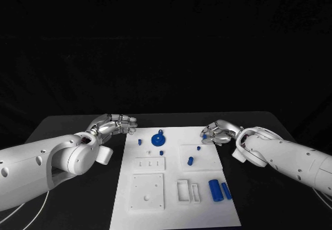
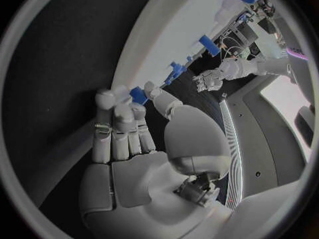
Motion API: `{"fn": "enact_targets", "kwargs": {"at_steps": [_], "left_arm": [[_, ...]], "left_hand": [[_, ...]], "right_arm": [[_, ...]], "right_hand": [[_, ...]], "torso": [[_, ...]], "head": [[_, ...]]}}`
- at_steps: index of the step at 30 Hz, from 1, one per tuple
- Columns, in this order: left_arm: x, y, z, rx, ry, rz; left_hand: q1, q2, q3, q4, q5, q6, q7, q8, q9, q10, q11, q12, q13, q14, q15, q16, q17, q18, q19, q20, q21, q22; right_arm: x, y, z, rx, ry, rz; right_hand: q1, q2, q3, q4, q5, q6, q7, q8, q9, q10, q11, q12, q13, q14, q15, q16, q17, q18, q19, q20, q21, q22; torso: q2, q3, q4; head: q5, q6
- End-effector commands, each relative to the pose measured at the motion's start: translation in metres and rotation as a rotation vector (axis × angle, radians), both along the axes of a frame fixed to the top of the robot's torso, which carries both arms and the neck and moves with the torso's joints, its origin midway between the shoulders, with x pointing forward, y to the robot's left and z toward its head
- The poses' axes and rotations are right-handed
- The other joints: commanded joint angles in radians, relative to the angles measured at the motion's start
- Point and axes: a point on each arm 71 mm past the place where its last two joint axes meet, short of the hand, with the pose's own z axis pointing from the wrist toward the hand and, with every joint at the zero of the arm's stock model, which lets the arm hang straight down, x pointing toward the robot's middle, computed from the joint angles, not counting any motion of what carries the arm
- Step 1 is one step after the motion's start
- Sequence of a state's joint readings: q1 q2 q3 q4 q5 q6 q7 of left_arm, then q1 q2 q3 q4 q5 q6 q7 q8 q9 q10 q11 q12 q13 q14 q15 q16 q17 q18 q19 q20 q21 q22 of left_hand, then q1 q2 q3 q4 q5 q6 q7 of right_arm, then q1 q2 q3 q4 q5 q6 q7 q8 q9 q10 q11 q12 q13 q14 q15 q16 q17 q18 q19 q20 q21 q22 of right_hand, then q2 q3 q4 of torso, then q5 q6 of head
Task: Assemble the parts on the task board
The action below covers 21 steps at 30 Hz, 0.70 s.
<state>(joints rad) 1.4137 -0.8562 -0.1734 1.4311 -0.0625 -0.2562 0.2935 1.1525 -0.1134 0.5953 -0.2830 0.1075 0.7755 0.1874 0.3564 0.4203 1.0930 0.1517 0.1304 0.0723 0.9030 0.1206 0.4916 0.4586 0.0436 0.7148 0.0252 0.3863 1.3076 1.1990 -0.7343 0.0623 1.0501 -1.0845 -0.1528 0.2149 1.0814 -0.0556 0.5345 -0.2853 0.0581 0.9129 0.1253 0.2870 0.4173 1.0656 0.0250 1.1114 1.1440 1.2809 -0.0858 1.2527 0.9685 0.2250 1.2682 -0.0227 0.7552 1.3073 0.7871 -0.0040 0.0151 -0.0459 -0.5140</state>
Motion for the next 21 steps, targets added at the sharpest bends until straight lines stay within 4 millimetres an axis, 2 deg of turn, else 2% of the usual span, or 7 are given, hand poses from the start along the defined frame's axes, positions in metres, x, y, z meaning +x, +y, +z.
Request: {"fn": "enact_targets", "kwargs": {"at_steps": [1,10,16,21], "left_arm": [[-0.0003,-0.002,0.0007,-0.009,-0.002,-0.014],[-0.0006,-0.002,0.0007,-0.009,-0.002,-0.014],[-0.0007,-0.0016,0.0007,-0.009,-0.001,-0.013],[-0.0008,-0.0014,0.0007,-0.009,-0.001,-0.013]], "left_hand": [[-0.006,0.0,0.001,0.007,-0.003,-0.002,0.002,-0.002,0.001,0.004,0.003,-0.007,-0.001,-0.002,0.006,-0.005,-0.001,0.007,-0.004,0.001,0.001,0.018],[-0.005,0.0,0.002,0.006,-0.003,-0.002,0.002,-0.002,0.001,0.004,0.003,-0.007,-0.001,-0.002,0.006,-0.005,-0.001,0.007,-0.004,0.001,0.001,0.018],[-0.004,-0.001,0.002,0.005,-0.003,-0.002,0.002,-0.002,0.001,0.004,0.003,-0.007,-0.001,-0.002,0.006,-0.005,-0.001,0.007,-0.004,0.001,0.001,0.018],[-0.004,-0.001,0.002,0.004,-0.003,-0.002,0.003,-0.002,0.002,0.004,0.003,-0.007,-0.001,-0.003,0.006,-0.005,-0.001,0.007,-0.005,0.0,0.001,0.018]], "right_arm": [[-0.0001,-0.0006,0.0,-0.003,-0.005,0.002],[0.0001,-0.001,0.0003,-0.003,-0.009,-0.007],[0.0001,-0.0016,0.0012,-0.002,-0.02,-0.02],[0.0,-0.0028,0.0022,-0.016,-0.039,-0.029]], "right_hand": [[-0.002,-0.015,0.004,-0.005,-0.005,0.004,0.008,-0.001,-0.002,0.001,-0.005,0.005,-0.001,0.004,-0.005,-0.004,0.002,0.037,0.001,-0.005,0.006,0.021],[0.01,-0.047,-0.025,-0.008,0.008,-0.033,0.02,-0.021,-0.011,-0.005,0.005,0.006,-0.001,0.002,0.005,-0.005,0.005,0.037,-0.006,-0.009,0.009,0.021],[0.0,-0.071,-0.078,-0.009,0.059,-0.084,0.036,-0.048,-0.021,-0.018,0.022,0.006,0.0,-0.003,0.021,-0.007,0.007,0.037,-0.015,-0.01,0.009,0.021],[0.004,-0.076,-0.102,-0.008,0.08,-0.101,0.043,-0.056,-0.024,-0.027,0.028,0.007,0.001,-0.005,0.028,-0.007,0.008,0.037,-0.019,-0.013,0.009,0.021]], "torso": [[0.0,-0.0008,0.0006],[0.0,-0.0007,-0.0004],[0.0,-0.001,0.0001],[0.0,-0.0006,0.0003]], "head": [[-0.001,0.0],[-0.003,0.002],[-0.005,0.002],[-0.007,0.002]]}}
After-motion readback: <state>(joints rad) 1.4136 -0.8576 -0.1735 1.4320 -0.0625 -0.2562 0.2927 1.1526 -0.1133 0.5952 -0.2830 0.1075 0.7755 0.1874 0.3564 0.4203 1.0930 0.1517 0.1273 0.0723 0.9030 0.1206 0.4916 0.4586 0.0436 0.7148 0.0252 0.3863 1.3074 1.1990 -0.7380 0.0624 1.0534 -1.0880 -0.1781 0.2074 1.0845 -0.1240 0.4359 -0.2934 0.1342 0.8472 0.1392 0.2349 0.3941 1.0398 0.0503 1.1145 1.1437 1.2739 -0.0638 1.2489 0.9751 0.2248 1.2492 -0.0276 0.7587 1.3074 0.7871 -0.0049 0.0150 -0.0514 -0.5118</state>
